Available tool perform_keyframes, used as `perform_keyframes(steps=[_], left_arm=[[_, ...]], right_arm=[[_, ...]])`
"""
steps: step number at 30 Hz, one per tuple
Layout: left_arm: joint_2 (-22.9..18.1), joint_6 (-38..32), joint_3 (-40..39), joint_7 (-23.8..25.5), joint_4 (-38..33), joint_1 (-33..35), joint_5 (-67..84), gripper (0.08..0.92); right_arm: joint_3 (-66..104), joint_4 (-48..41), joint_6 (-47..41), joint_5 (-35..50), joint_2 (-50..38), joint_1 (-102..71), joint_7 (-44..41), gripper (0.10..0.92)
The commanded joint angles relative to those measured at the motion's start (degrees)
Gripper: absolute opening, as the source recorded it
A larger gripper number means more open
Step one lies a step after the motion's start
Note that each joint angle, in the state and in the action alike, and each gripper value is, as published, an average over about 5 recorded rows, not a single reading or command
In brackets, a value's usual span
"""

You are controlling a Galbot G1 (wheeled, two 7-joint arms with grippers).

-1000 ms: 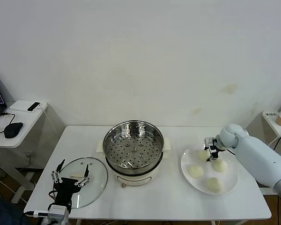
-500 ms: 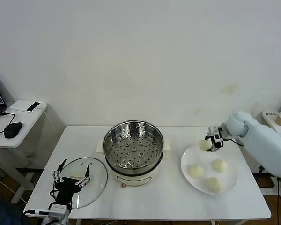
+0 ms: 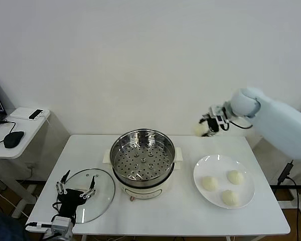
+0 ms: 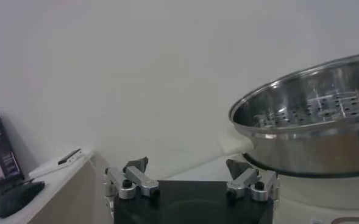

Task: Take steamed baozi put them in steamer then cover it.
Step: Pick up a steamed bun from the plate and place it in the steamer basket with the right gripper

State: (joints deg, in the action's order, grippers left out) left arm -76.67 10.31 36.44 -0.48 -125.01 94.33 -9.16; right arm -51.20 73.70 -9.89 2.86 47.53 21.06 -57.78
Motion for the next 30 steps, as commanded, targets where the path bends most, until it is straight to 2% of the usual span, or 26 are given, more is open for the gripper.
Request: perform_keyframes(steps=[1, 10, 16, 24, 30], left_arm=[[0.21, 0.14, 0.38, 0.06, 0.36, -0.28, 0.16, 0.823], [0.33, 0.16, 2.17, 0.26, 0.37, 0.39, 1.69, 0.823], [1.38, 0.43, 2.98, 0.71, 0.72, 0.88, 4.34, 0.823], [3.41, 0.33, 4.59, 0.74, 1.06, 1.29, 5.23, 0.823], [3.63, 0.3, 5.28, 0.75, 1.1, 1.12, 5.42, 0.823]], right_arm=[[-8.41, 1.03, 2.16, 6.24, 9.04, 8.9, 2.38, 0.594], [-15.19, -1.98, 10.25, 5.65, 19.33, 9.38, 4.07, 0.594], [-18.54, -7.21, 19.92, -4.48, 24.76, 7.01, 5.22, 0.594], [-19.88, -18.6, 31.42, -11.88, 30.64, 3.64, 7.47, 0.594], [-19.36, -22.57, 35.83, -17.13, 33.7, 2.2, 9.45, 0.594]])
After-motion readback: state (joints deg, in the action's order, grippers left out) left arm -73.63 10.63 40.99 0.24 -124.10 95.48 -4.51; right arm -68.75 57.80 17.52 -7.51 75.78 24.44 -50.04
